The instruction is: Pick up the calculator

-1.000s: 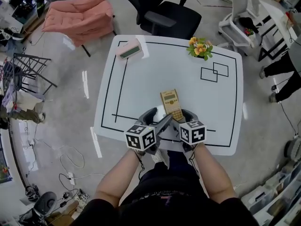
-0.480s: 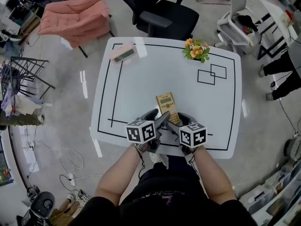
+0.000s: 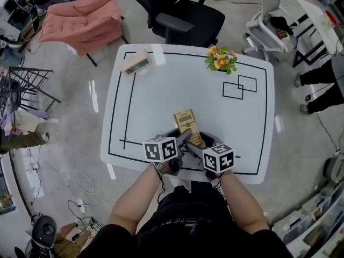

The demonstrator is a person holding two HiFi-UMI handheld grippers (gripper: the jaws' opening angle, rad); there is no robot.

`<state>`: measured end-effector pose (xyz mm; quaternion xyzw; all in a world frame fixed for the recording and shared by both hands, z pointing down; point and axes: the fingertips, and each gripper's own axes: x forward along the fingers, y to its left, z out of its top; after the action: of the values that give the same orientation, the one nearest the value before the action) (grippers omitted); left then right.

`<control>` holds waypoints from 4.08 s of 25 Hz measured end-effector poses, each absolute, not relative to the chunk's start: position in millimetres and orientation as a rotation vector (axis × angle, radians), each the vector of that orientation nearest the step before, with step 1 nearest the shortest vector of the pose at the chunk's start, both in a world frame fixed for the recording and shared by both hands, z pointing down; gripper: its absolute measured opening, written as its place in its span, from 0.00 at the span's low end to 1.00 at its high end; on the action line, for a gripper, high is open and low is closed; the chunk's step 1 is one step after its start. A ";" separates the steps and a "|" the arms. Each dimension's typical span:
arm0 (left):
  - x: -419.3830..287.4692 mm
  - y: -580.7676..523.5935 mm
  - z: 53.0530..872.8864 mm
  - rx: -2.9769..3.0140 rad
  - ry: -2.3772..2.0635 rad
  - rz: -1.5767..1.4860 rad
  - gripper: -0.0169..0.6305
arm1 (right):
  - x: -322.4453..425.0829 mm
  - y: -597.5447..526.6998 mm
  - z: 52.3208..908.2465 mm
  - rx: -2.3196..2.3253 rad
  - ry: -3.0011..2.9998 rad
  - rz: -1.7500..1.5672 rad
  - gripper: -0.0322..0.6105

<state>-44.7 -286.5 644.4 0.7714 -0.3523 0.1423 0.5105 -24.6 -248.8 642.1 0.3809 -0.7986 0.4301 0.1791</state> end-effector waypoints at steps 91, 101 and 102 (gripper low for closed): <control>-32.3 76.9 422.4 2.238 -1.300 -0.110 0.15 | 93.7 51.4 402.2 1.276 -2.715 0.141 0.05; -32.1 105.2 419.6 2.233 -1.337 -0.132 0.15 | 92.6 75.8 400.6 1.241 -2.740 0.126 0.05; -32.7 106.2 419.0 2.233 -1.341 -0.133 0.15 | 92.0 77.2 400.0 1.237 -2.742 0.122 0.05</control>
<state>-32.7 106.2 419.0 0.8260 -0.4959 -0.0493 0.2634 92.0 77.2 400.0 0.4100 -0.9088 0.0405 0.0657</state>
